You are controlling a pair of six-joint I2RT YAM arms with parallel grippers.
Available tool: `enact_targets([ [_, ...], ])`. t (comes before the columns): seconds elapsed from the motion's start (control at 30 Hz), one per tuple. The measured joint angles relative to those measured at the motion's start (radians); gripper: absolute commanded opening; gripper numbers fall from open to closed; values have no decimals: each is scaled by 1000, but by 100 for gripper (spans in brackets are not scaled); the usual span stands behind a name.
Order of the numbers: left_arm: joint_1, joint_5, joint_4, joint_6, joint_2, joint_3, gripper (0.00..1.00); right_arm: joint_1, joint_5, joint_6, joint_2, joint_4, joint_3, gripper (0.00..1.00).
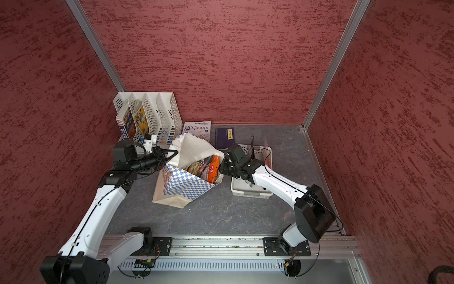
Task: Place the condiment packets inside the bag
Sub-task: Adjust the paper bag at the center of the board.
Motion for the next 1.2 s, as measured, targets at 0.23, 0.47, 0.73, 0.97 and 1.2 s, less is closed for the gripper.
enact_targets([
  [0.23, 1, -2, -18, 22, 30, 21, 0, 0, -16, -38, 3, 20, 24, 0],
  [0.47, 6, -50, -145, 132, 115, 156, 0, -1, 14, -126, 13, -102, 213, 0],
  [0.73, 0, -94, -270, 276, 200, 229, 0, -24, 34, -179, 39, -179, 314, 0],
  [0.97, -124, -145, -337, 358, 251, 311, 0, -35, 51, -201, 43, -215, 319, 14],
  [1.2, -202, -254, -375, 382, 254, 339, 0, -39, 79, -228, 39, -261, 323, 33],
])
